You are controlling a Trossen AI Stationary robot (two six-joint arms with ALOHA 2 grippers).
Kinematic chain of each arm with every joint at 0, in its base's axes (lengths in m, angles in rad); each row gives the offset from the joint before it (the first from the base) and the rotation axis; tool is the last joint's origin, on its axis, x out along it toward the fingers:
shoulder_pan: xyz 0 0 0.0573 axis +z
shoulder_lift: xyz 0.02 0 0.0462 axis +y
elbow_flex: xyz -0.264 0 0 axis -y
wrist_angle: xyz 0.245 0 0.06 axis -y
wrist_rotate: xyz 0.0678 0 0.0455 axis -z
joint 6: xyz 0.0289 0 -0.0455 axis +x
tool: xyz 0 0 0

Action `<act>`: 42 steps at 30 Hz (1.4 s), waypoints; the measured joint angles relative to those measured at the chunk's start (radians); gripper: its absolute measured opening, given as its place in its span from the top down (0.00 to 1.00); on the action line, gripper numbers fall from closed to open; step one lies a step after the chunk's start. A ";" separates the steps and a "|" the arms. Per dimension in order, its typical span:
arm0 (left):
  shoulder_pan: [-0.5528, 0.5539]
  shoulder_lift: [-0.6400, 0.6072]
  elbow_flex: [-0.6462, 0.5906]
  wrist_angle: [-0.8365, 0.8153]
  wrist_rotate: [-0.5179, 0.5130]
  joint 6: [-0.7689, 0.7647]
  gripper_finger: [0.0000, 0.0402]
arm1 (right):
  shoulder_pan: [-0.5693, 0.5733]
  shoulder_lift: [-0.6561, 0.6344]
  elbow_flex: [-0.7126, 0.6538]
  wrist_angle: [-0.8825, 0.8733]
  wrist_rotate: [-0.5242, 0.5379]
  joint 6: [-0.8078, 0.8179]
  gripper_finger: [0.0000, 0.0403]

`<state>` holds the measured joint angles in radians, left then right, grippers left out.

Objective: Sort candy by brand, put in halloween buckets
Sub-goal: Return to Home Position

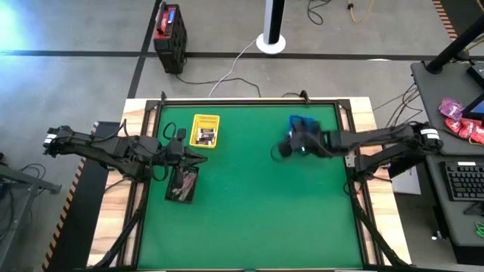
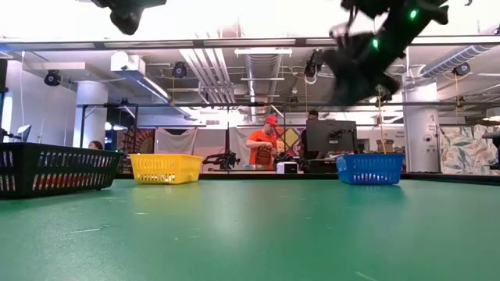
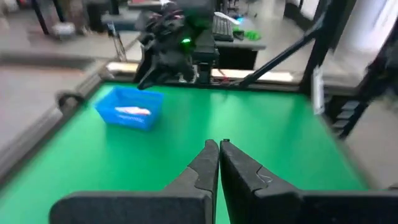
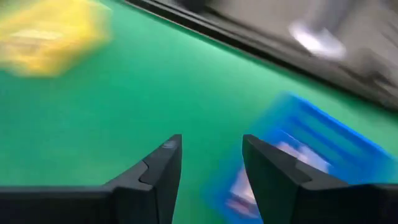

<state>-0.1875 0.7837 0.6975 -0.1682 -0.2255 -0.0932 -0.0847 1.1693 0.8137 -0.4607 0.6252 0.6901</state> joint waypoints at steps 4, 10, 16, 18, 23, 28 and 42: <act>0.015 0.019 -0.030 0.128 0.143 0.036 1.00 | 0.150 0.012 -0.124 0.590 -0.013 -0.347 0.61; 0.172 -0.112 -0.156 0.319 0.371 0.083 1.00 | 0.163 0.015 -0.356 1.311 -0.321 -0.603 0.67; 0.316 -0.418 -0.256 0.283 0.572 0.034 1.00 | 0.114 -0.106 -0.509 1.428 -0.415 -0.664 0.75; 0.324 -0.534 -0.279 0.235 0.577 0.032 1.00 | 0.115 -0.173 -0.559 1.435 -0.417 -0.689 0.77; 0.323 -0.784 -0.330 0.126 0.561 0.033 1.00 | 0.132 -0.371 -0.665 1.435 -0.428 -0.730 0.84; 0.322 -0.702 -0.315 0.140 0.535 0.055 1.00 | 0.153 -0.578 -0.753 1.381 -0.446 -0.774 0.88; 0.322 -0.781 -0.584 0.323 0.524 0.177 1.00 | 0.211 -1.023 -0.801 1.024 -0.477 -0.925 0.91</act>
<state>0.1347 0.0026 0.1135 0.1551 0.2988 0.0841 0.1266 0.1461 0.0131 0.5630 0.1478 -0.2348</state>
